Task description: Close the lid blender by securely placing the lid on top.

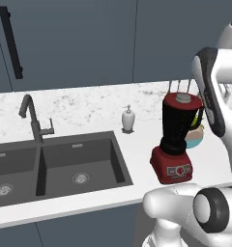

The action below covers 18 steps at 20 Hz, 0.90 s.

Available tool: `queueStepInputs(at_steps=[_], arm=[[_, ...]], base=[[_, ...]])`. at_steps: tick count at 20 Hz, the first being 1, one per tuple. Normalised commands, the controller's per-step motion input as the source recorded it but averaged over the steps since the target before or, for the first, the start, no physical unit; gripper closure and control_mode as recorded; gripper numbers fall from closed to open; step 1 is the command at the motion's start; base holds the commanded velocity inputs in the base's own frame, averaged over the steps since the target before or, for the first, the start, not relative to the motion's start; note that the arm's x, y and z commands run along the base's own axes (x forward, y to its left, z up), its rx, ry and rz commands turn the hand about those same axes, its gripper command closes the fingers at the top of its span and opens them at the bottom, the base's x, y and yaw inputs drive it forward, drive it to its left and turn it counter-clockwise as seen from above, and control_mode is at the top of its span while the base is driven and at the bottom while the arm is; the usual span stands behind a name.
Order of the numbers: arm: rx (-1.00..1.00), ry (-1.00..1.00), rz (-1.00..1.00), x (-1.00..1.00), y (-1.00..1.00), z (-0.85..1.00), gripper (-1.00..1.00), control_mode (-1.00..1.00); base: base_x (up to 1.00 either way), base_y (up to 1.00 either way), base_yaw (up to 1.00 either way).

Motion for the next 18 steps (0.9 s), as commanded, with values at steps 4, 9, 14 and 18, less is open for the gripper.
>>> queueStepInputs(at_steps=[4,9,14,18], arm=[[-0.01,-0.15,0.0,-1.0,-0.99,-1.0,-1.0,-1.0],[-0.12,0.01,0.0,-1.0,-0.91,-1.0,-1.0,-1.0],[0.28,-0.44,0.0,-0.96,-0.61,0.18,-1.0,-1.0],[-0.02,-0.04,-0.01,-0.01,-0.02,0.16,-1.0,-1.0]], base=[[0.0,0.0,0.0],[0.0,0.0,0.0],[0.0,0.0,0.0],[0.0,0.0,0.0]])
